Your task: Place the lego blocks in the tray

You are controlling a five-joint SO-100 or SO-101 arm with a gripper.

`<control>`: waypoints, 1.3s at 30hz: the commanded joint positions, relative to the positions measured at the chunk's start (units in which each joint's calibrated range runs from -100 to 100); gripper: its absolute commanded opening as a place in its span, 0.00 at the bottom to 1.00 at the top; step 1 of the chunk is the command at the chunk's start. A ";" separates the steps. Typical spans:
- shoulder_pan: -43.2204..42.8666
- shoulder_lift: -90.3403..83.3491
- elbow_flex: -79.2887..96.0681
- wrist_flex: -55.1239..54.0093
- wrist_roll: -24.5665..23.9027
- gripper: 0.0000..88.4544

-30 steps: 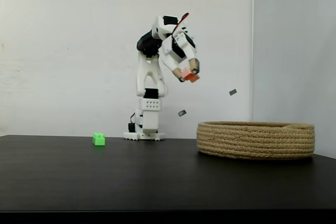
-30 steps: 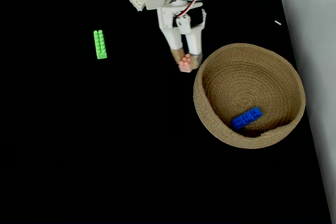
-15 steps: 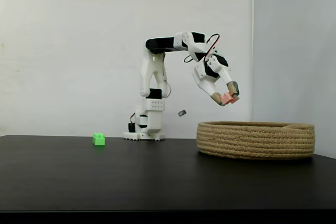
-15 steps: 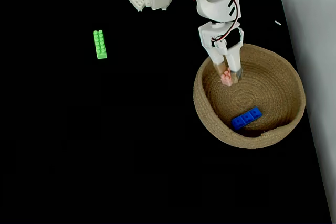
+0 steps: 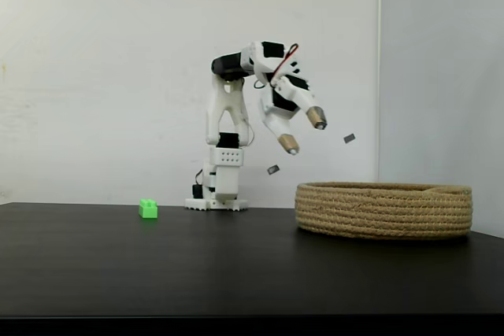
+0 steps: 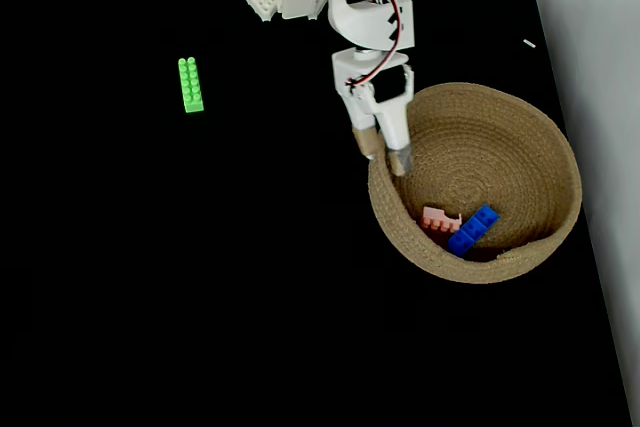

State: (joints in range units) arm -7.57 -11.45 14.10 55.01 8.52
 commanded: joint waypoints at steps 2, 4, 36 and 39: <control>12.19 -16.67 11.12 10.17 9.91 0.33; 16.48 -20.36 15.77 11.58 14.80 0.33; 57.12 3.37 12.40 12.25 60.85 0.34; 57.28 6.29 10.94 10.50 60.46 0.34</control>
State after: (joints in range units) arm 49.43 -6.19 29.56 66.95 69.04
